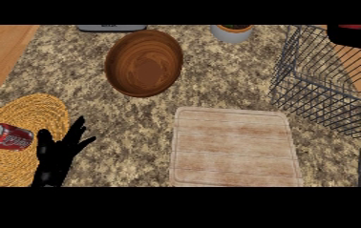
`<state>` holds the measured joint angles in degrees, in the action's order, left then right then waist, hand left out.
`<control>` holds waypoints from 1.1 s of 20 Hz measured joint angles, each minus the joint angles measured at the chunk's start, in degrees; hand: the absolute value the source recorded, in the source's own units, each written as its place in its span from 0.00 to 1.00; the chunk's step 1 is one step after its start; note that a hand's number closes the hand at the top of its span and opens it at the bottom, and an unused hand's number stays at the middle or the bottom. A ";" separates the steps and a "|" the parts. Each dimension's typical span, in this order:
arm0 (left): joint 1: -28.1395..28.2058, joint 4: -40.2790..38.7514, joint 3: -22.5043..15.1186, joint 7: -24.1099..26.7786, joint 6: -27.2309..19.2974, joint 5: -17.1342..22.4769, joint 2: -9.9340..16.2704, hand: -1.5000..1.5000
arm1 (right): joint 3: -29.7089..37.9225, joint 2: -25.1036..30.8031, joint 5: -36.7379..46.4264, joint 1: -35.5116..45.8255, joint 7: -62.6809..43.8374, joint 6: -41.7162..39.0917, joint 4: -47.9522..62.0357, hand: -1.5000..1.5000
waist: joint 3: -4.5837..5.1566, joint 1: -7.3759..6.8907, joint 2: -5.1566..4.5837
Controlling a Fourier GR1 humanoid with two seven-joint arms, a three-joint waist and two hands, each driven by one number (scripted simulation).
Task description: Pick the tomato from the cutting board and place it in the basket
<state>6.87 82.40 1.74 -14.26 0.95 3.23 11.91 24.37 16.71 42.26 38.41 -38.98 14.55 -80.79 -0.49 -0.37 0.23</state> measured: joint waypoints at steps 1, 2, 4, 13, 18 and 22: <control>0.00 -0.50 0.07 0.73 -0.08 -0.25 -0.18 0.50 | 0.45 -0.12 -0.97 -0.88 1.31 0.70 0.54 1.00 | -0.02 0.03 0.04; 0.29 0.21 -0.18 0.23 -0.56 -0.65 -0.54 0.50 | 0.45 -0.15 -1.59 -1.46 2.33 1.24 1.11 1.00 | -0.04 0.00 0.05; 0.32 0.24 0.03 0.22 -0.32 -0.49 -0.44 0.50 | 0.40 1.17 1.68 -3.23 0.78 2.04 2.35 1.00 | 0.00 0.13 0.03; 0.80 1.92 -0.14 -1.55 0.07 -0.81 -0.88 0.50 | -0.79 7.69 3.78 -8.12 3.65 -2.09 5.18 0.00 | 0.10 0.17 0.06; 0.82 1.50 0.11 -1.22 -0.34 -1.53 -1.70 0.50 | 0.33 8.95 1.38 -10.48 6.15 -1.29 2.85 0.00 | 0.03 0.23 0.16; 1.00 2.05 0.57 -1.66 0.36 -1.03 -1.65 0.50 | 2.90 9.61 -1.55 -12.35 6.28 -0.53 -0.57 0.00 | 0.11 0.37 0.15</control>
<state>7.87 84.45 2.32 -15.92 1.31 2.20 10.26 27.28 26.32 40.71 26.06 -32.70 14.02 -81.36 -0.37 0.00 0.37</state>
